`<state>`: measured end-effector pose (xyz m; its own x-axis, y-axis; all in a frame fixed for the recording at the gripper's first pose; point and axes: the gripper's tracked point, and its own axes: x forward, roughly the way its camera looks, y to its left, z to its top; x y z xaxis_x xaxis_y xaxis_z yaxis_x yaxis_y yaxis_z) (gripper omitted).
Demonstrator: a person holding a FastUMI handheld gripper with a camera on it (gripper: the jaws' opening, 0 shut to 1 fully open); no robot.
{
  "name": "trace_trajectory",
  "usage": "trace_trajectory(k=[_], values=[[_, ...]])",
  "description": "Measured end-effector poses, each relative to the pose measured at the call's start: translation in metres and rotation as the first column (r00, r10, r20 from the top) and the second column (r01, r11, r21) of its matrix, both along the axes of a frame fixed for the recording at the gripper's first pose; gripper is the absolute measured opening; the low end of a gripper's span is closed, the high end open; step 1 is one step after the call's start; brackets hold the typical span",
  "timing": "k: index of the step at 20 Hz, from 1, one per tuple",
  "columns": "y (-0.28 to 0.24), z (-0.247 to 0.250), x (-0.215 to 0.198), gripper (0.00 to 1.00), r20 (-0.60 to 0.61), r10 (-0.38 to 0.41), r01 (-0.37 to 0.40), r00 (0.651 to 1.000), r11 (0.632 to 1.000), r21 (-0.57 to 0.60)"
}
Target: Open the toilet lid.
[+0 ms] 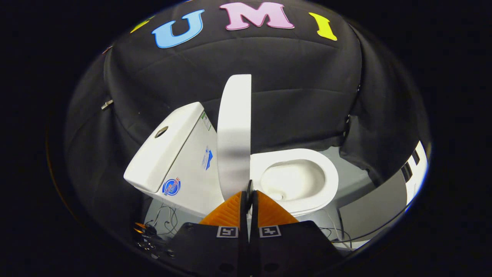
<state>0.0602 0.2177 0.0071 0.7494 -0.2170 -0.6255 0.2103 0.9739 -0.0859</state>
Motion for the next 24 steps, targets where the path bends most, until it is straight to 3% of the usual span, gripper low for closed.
trace_trajectory(k=[7,16,24], values=[[0.031,-0.002,0.010,0.05,-0.002,-0.076,0.075,0.997,0.991,-0.110],[0.074,-0.015,0.022,0.07,0.037,-0.023,0.032,0.999,0.963,-0.269],[0.102,-0.030,0.027,0.10,0.066,0.029,-0.006,0.997,0.946,-0.323]])
